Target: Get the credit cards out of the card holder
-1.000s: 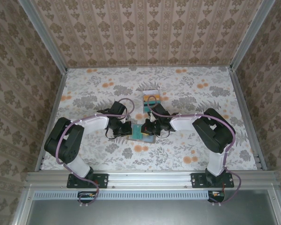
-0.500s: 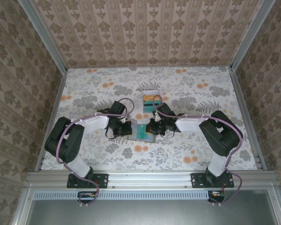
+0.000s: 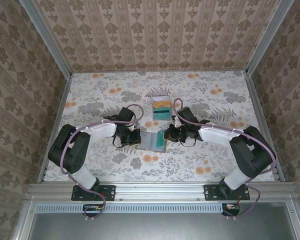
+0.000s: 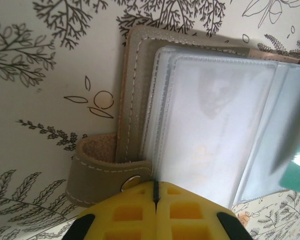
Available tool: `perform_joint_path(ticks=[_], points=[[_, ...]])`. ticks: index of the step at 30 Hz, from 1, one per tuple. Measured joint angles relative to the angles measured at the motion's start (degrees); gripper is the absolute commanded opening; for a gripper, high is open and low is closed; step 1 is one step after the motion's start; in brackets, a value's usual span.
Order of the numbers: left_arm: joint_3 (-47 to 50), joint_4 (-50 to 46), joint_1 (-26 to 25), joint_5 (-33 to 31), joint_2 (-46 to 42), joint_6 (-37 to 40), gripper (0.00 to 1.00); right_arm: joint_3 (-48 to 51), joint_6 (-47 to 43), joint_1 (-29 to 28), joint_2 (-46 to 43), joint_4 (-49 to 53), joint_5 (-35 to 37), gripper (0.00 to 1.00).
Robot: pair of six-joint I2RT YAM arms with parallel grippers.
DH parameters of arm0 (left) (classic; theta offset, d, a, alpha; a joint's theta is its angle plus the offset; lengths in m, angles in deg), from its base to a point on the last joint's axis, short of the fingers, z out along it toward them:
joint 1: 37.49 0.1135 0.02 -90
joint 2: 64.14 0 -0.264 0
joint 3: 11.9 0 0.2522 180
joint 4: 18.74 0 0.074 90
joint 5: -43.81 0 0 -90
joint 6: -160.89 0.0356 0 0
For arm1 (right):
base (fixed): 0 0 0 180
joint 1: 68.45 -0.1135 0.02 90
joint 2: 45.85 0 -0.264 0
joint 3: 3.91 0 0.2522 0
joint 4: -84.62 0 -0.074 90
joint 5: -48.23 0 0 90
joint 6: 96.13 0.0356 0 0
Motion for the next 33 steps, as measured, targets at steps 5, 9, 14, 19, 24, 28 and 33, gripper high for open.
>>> perform_joint_path(ticks=[5, 9, 14, 19, 24, 28, 33], points=[[-0.7, -0.9, 0.4, -0.4, -0.2, 0.0, 0.13, -8.7, -9.0, 0.7, -1.2, 11.6, 2.4, 0.00], [-1.6, -1.2, 0.8, -0.5, -2.1, 0.4, 0.31, -18.5, -18.8, 0.7, -1.2, 21.3, 6.6, 0.00], [-2.2, -1.4, 1.1, -0.6, -6.8, 0.8, 0.61, -29.0, -33.0, 0.7, 0.5, 29.4, 13.5, 0.00], [-2.2, -1.4, 2.4, -1.4, -10.9, 1.0, 0.82, -35.7, -49.9, -0.3, 6.1, 33.7, 23.9, 0.00], [-2.2, -1.9, 3.8, -2.1, -13.2, 1.3, 0.90, -40.2, -65.2, -3.1, 12.8, 34.9, 35.1, 0.00], [-2.1, -2.5, 4.5, -2.5, -14.8, 1.3, 0.90, -41.4, -75.7, -4.9, 16.2, 33.7, 41.1, 0.00], [-1.7, -3.0, 4.8, -3.2, -15.9, 1.2, 0.91, -41.6, -84.3, -6.1, 18.3, 30.9, 44.2, 0.00]])
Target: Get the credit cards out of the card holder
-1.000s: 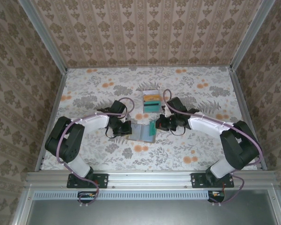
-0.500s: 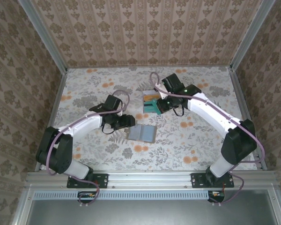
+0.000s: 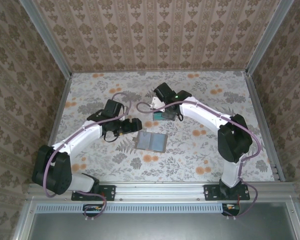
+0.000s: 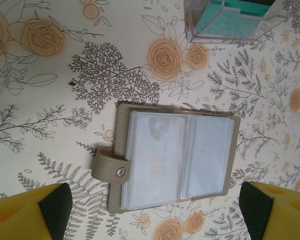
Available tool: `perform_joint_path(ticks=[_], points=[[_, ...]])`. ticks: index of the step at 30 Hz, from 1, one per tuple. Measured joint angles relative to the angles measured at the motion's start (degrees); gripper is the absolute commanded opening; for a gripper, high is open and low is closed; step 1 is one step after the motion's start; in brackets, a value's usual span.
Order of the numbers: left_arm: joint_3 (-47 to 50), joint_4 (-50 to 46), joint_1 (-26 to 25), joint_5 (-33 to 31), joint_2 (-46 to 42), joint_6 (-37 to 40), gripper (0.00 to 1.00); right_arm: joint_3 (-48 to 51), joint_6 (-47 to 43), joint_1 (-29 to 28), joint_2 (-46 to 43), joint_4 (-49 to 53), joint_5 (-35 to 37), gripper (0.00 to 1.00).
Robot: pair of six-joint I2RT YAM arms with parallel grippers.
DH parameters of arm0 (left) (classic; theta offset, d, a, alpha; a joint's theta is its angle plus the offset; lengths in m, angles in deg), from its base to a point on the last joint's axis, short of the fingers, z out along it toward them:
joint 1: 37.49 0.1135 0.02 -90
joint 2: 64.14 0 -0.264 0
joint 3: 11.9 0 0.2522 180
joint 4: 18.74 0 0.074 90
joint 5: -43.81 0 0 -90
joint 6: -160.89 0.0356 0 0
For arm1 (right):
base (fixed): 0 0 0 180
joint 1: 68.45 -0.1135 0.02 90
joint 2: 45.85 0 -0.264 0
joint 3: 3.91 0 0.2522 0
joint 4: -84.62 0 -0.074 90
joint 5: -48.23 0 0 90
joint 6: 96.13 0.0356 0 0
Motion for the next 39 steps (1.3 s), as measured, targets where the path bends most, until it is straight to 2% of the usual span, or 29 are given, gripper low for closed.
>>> perform_joint_path(ticks=[9, 25, 28, 30, 32, 39], points=[[1.3, -0.7, 2.6, -0.6, -1.6, 0.0, 0.91, -0.9, -6.8, -1.0, 3.9, -4.5, 0.7, 0.00], [2.9, -0.9, 3.4, -0.6, -1.7, 0.0, 0.91, -1.0, -8.3, -1.2, 5.7, -5.5, -0.1, 0.00], [3.1, -0.8, 3.4, -0.6, -1.7, 0.0, 0.91, -1.0, -8.3, -1.3, 5.7, -5.6, -0.3, 0.09], [3.3, -0.9, 3.4, -0.6, -1.7, 0.0, 0.91, -1.0, -8.3, -1.3, 5.8, -5.6, -0.3, 0.10], [3.3, -0.9, 3.4, -0.6, -1.7, 0.0, 0.91, -1.0, -8.0, -1.3, 6.1, -6.0, -0.1, 0.22], [3.5, -0.9, 3.4, -0.6, -2.2, 0.0, 0.91, -1.5, -6.9, -0.9, 8.9, -9.7, 4.2, 0.28]])
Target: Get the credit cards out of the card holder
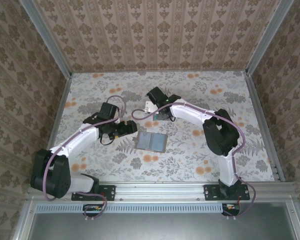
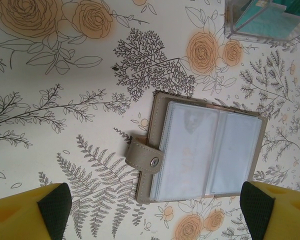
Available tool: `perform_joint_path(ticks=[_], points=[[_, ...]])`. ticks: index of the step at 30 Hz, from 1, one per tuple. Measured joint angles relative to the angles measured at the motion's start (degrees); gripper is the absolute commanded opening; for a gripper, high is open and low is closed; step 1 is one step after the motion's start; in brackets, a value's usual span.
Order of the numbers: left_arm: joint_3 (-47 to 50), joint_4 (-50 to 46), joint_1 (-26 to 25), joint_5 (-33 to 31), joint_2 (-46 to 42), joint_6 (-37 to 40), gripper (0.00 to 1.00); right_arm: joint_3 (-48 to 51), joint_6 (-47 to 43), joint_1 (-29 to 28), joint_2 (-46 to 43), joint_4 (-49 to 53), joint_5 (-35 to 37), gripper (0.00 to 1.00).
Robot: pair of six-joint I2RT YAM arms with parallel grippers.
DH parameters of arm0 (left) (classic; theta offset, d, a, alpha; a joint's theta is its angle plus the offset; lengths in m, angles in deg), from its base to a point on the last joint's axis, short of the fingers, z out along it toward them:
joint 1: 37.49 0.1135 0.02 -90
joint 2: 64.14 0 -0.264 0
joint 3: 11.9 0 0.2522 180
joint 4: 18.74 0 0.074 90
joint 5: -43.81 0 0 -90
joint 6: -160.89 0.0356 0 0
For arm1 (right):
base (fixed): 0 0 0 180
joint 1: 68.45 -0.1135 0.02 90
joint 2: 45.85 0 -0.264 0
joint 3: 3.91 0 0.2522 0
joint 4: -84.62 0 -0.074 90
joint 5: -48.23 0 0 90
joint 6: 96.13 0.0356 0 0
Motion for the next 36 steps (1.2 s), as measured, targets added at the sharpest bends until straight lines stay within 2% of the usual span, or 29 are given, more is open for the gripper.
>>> perform_joint_path(ticks=[10, 15, 19, 25, 29, 36], points=[[0.0, 0.0, 0.0, 0.2, -0.5, 0.0, 0.91, -0.7, 6.3, 0.7, -0.3, -3.1, 2.8, 0.32], [0.1, 0.5, 0.0, 0.9, -0.5, -0.2, 0.87, 2.6, 14.6, 0.7, -6.6, -3.1, 0.5, 0.32], [0.3, 1.5, -0.2, 1.6, -0.5, -0.5, 0.82, 7.8, 23.6, 0.7, -15.1, -3.1, -4.3, 0.36], [0.3, 3.0, -3.2, 2.4, 2.5, -1.3, 0.60, 16.6, 40.4, 0.6, -25.7, -3.6, -13.2, 0.39], [0.3, 3.9, -6.4, 3.1, 5.7, -1.4, 0.48, 24.0, 52.7, 0.5, -29.4, -5.5, -18.7, 0.38], [0.2, 4.3, -9.2, 3.5, 10.5, -1.4, 0.46, 35.3, 72.8, -0.3, -30.6, -9.8, -26.6, 0.33]])
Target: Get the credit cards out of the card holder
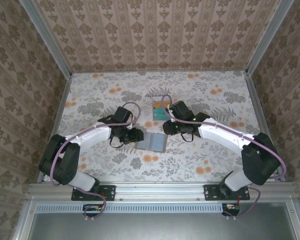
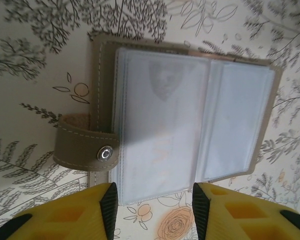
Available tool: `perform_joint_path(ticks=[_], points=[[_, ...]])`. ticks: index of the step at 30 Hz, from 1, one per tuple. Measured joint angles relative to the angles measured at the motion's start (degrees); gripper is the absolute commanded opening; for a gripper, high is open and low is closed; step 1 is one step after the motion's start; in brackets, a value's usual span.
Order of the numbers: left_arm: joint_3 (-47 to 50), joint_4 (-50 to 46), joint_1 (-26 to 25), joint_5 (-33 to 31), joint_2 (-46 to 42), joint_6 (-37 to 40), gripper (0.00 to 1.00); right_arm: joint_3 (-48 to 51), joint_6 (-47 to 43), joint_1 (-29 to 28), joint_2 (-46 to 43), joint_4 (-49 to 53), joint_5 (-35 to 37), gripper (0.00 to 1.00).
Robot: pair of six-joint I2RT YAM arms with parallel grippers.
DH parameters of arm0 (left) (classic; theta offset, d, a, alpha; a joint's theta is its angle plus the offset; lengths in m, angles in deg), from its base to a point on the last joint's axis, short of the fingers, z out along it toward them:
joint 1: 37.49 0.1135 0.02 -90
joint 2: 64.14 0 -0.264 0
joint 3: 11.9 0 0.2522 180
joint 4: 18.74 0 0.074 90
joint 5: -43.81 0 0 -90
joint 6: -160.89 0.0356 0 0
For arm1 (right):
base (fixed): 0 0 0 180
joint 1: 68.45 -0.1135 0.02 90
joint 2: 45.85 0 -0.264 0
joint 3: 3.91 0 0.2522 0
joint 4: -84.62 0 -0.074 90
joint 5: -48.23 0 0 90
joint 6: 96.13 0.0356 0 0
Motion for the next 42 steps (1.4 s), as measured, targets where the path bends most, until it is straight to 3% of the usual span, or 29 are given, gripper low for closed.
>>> perform_joint_path(ticks=[7, 13, 30, 42], points=[[-0.6, 0.0, -1.0, 0.0, 2.8, 0.2, 0.47, 3.5, 10.2, -2.2, 4.3, -4.3, -2.5, 0.26], [-1.1, 0.0, -1.4, 0.0, 3.7, 0.2, 0.47, 4.2, 12.9, -2.3, 8.3, -6.2, -2.9, 0.21], [-1.6, 0.5, -1.6, 0.4, 6.2, 0.6, 0.48, 3.8, 13.4, -2.3, 12.0, -7.5, -3.6, 0.19], [-2.7, 3.0, -3.0, 3.9, 7.6, 0.6, 0.60, 3.5, 13.4, -2.3, 12.3, -7.3, -3.8, 0.19]])
